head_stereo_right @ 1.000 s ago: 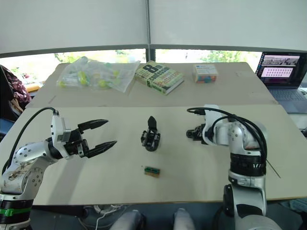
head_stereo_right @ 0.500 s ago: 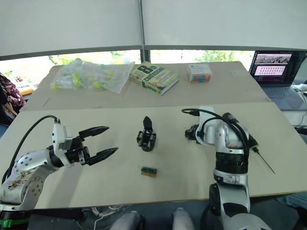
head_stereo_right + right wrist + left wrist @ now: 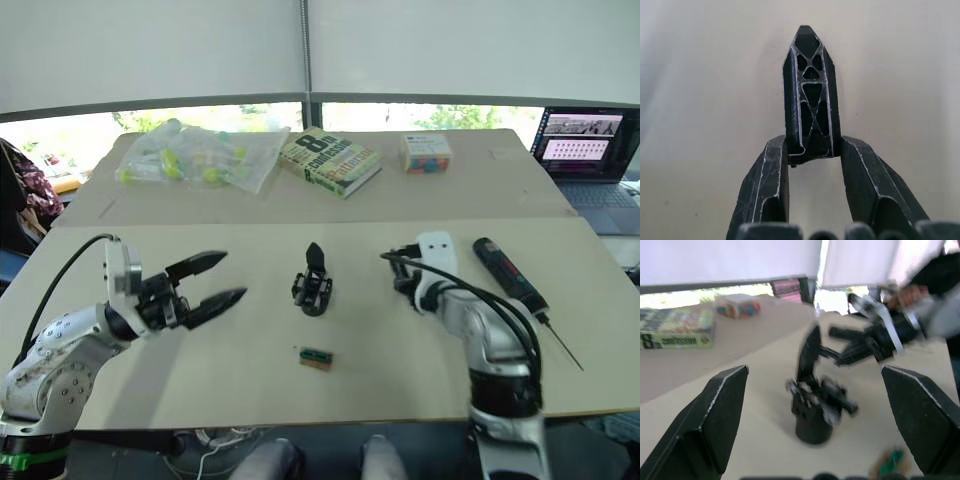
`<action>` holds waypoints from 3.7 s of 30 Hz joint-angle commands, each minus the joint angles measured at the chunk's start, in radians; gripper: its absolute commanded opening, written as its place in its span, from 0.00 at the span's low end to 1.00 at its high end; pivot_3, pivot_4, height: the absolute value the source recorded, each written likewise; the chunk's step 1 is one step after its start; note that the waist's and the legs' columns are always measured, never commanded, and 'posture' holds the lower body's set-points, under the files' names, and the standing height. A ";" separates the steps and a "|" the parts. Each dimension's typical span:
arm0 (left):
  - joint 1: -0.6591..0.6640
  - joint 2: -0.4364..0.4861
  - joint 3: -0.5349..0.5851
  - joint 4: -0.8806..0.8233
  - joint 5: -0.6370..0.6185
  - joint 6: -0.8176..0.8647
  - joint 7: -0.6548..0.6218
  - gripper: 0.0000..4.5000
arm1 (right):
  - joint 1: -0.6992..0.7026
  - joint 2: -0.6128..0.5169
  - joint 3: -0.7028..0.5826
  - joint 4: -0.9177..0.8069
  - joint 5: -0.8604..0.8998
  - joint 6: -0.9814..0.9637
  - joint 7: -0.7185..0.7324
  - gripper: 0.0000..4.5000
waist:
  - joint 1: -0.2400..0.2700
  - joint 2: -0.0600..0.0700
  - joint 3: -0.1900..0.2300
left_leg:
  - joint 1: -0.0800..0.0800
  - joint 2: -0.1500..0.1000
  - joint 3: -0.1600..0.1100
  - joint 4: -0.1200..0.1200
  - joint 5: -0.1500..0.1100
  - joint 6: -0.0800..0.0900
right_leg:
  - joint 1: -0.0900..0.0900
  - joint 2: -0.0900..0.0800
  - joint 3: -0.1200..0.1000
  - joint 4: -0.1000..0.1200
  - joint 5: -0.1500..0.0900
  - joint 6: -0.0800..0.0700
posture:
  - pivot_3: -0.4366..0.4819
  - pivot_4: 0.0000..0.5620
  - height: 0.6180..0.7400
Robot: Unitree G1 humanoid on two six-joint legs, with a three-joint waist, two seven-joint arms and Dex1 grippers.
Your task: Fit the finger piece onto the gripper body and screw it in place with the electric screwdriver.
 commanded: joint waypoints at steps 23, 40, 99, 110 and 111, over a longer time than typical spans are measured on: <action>-0.410 -0.348 -0.078 0.063 -0.234 0.171 0.428 1.00 | -0.051 0.052 0.273 -0.093 -0.257 -0.879 0.180 0.24 | -0.008 -0.002 0.001 | 0.001 0.001 0.001 -0.001 0.002 -0.004 | -0.001 0.005 0.005 -0.002 0.007 -0.009 | 0.48 0.27 1.00; -0.396 -0.395 -0.069 0.047 -0.280 0.172 0.439 0.00 | -0.023 0.055 0.262 -0.119 -0.234 -0.883 0.246 0.48 | -0.010 -0.002 0.001 | 0.001 0.002 0.002 -0.002 0.002 -0.005 | -0.001 0.005 0.005 -0.002 0.007 -0.009 | 0.48 0.27 1.00; -0.460 -0.028 -0.191 0.115 -0.300 0.582 -0.058 0.00 | -0.404 -0.088 0.091 0.030 0.860 0.322 0.421 0.10 | -0.011 -0.005 0.003 | -0.001 0.002 0.006 -0.002 0.001 -0.002 | -0.004 0.004 0.009 -0.002 0.008 -0.009 | 0.48 0.27 1.00; -0.350 0.228 -0.168 0.202 0.043 0.156 -0.404 1.00 | -0.279 -0.135 0.047 -0.010 0.795 0.084 0.543 0.10 | -0.013 -0.005 0.003 | 0.001 0.004 0.012 -0.005 0.001 -0.001 | -0.006 0.006 0.014 -0.003 0.008 -0.009 | 0.48 0.27 1.00; -0.330 0.246 -0.160 0.220 0.074 0.109 -0.437 1.00 | -0.259 -0.148 0.045 -0.016 0.784 0.059 0.565 0.10 | -0.011 -0.005 0.003 | 0.001 0.004 0.012 -0.005 0.000 -0.001 | -0.006 0.006 0.014 -0.003 0.008 -0.009 | 0.48 0.27 1.00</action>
